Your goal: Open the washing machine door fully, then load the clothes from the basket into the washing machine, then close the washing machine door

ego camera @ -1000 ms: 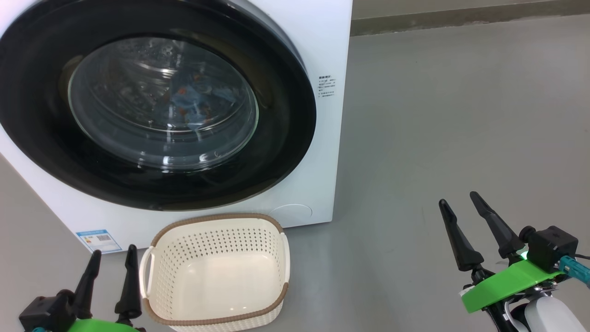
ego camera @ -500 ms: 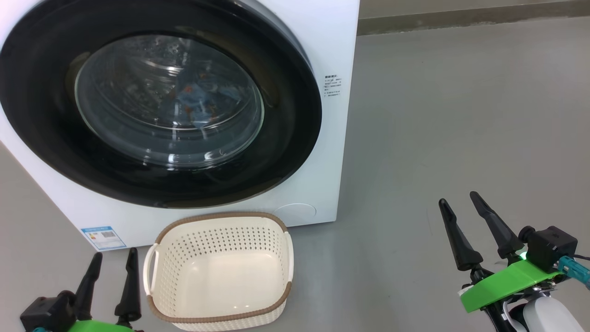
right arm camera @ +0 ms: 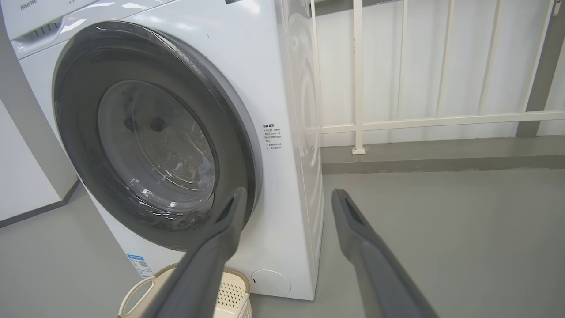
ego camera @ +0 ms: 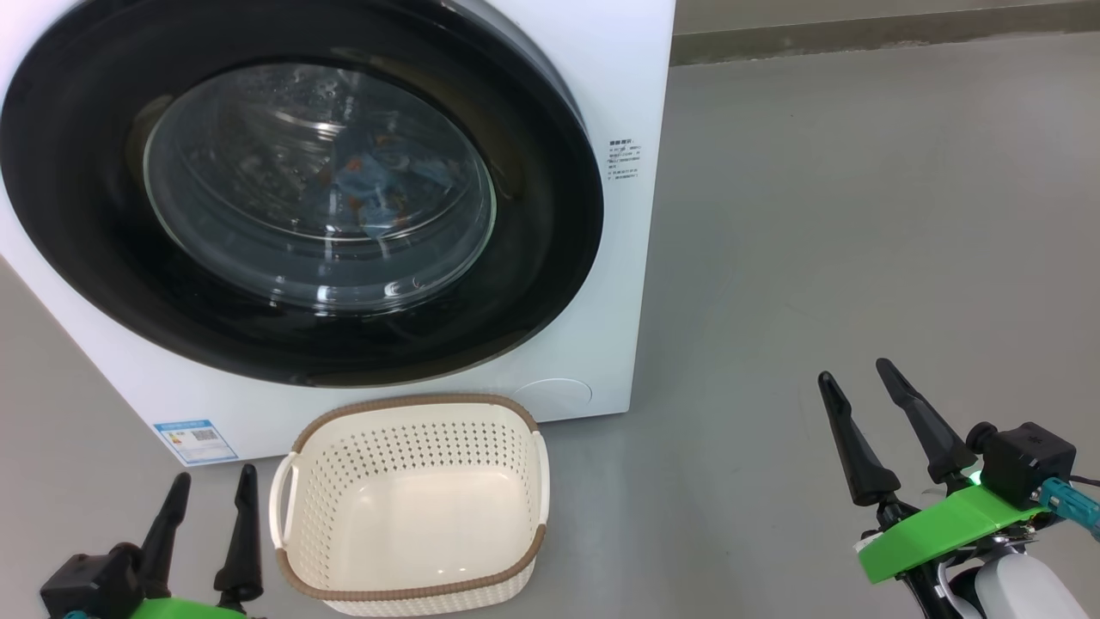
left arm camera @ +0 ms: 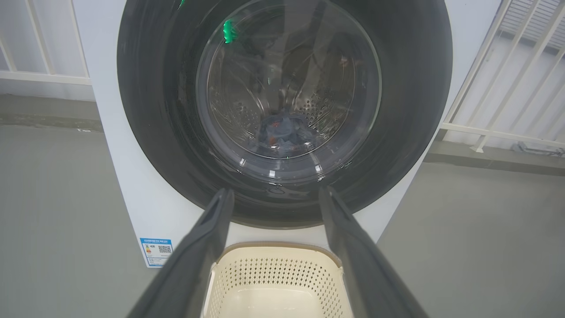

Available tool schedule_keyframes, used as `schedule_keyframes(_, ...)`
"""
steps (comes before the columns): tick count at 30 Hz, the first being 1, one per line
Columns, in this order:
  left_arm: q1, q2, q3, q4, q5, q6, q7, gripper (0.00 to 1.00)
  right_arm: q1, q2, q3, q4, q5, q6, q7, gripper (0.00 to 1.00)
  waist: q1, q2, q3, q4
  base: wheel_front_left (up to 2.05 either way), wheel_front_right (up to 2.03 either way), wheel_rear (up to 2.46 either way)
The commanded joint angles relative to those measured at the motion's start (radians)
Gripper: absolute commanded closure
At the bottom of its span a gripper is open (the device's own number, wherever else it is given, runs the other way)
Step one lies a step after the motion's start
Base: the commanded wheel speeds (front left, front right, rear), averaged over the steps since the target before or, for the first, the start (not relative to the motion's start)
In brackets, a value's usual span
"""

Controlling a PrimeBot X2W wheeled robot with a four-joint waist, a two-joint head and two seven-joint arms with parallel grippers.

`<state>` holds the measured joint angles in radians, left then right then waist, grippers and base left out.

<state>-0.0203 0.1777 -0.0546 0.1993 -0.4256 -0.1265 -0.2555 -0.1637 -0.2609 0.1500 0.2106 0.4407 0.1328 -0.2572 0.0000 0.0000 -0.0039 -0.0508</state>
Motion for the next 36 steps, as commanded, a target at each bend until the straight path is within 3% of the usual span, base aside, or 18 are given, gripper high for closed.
schedule_keyframes(1,-0.042,0.028,0.035,-0.016,0.017,0.006,-0.006,0.00,-0.007,-0.010,0.014,-0.020,-0.006,-0.002,-0.005,0.00,0.0000,0.0000,0.000,0.000,0.00,0.00,0.00)
schedule_keyframes(17,-0.048,0.031,0.033,0.003,0.000,0.005,-0.006,0.00,-0.008,-0.008,0.012,-0.015,-0.004,-0.002,-0.005,0.00,0.0000,0.0000,0.001,0.001,0.00,0.00,0.00)
schedule_keyframes(18,0.001,-0.002,-0.001,0.032,0.006,0.000,0.001,1.00,0.002,0.005,0.000,0.016,0.001,0.000,0.000,1.00,0.0000,0.0000,0.001,0.001,0.00,0.00,0.00)
schedule_keyframes(22,0.024,-0.034,-0.007,0.070,-0.001,0.000,0.004,1.00,0.030,0.026,0.005,0.059,0.008,0.000,0.003,1.00,0.0000,0.0000,0.001,0.001,0.00,0.00,0.00)
schedule_keyframes(28,0.020,-0.038,0.003,0.069,-0.058,0.000,0.022,1.00,0.032,0.034,-0.007,0.057,0.066,0.000,0.020,1.00,0.0023,0.0000,-0.001,0.004,0.00,0.00,0.00)
schedule_keyframes(36,0.012,-0.044,0.013,0.068,-0.134,-0.001,0.045,1.00,0.033,0.045,-0.023,0.056,0.141,0.000,0.042,1.00,0.0001,0.0000,0.002,0.007,0.00,0.00,0.00)
